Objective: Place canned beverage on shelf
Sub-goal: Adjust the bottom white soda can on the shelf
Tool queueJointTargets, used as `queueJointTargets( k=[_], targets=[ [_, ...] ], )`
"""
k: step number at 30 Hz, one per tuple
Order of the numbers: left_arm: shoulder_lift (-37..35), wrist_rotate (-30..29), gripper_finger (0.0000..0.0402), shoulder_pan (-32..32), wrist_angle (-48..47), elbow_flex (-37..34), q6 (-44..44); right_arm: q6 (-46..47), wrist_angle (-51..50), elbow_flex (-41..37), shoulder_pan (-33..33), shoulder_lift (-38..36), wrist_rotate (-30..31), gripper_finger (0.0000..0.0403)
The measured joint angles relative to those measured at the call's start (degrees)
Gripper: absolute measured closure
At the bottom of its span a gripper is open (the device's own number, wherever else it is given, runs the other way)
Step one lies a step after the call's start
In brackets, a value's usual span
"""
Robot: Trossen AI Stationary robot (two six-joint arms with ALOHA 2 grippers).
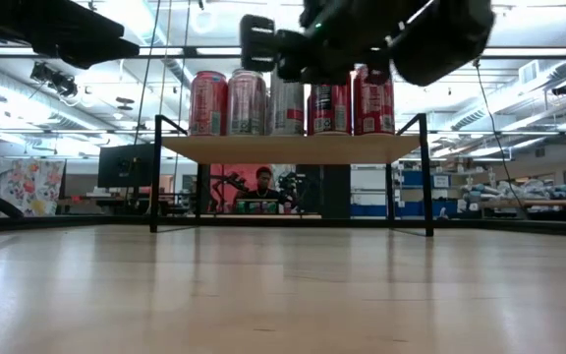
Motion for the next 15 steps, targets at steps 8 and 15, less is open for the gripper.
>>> queueJointTargets(
  k=[8,15],
  targets=[
    [0.0,0.0,0.0040,0.0,-0.1,0.0,0.0,-0.3,-0.4,3.7,-4.1,6.0,-1.3,0.0284],
    [0.0,0.0,0.0040,0.0,-0.5,0.0,0.1,0.3,0.8,3.7,-5.5,6.9,-2.6,0.0284]
  ],
)
